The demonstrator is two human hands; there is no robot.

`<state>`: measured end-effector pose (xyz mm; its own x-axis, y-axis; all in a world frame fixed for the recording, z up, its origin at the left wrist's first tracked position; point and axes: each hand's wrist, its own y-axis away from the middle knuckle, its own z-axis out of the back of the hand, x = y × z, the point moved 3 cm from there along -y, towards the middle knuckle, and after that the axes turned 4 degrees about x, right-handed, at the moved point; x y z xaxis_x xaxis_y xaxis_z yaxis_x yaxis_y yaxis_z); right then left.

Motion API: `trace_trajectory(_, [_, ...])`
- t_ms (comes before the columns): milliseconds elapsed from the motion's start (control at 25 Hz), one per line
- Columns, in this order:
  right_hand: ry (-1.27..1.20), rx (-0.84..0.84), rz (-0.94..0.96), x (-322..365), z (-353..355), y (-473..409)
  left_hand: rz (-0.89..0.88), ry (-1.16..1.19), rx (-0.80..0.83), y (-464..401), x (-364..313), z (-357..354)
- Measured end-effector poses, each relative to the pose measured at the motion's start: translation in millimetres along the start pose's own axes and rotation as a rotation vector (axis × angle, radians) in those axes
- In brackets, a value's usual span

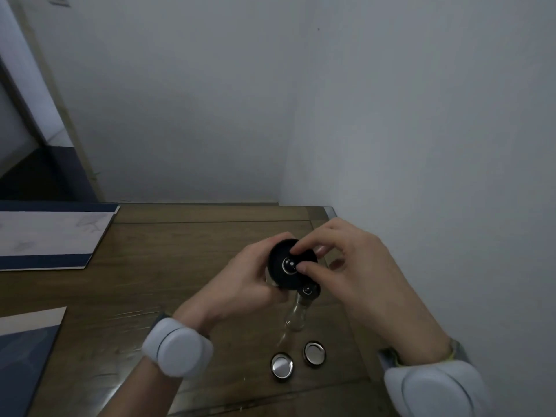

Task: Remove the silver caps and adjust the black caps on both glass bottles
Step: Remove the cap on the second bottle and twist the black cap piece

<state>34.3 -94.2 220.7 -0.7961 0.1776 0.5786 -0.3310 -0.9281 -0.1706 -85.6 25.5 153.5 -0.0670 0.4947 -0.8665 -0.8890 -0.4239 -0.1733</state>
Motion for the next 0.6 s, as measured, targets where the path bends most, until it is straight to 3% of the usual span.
trace_trajectory(200, [-0.053, 0.069, -0.002, 0, 4, -1, 0.002, 0.020, 0.089, -1, -6, 3])
trace_trajectory(600, [-0.138, -0.085, -0.151, 10, 1, 9, 0.000, 0.068, -0.066, 0, -13, 1])
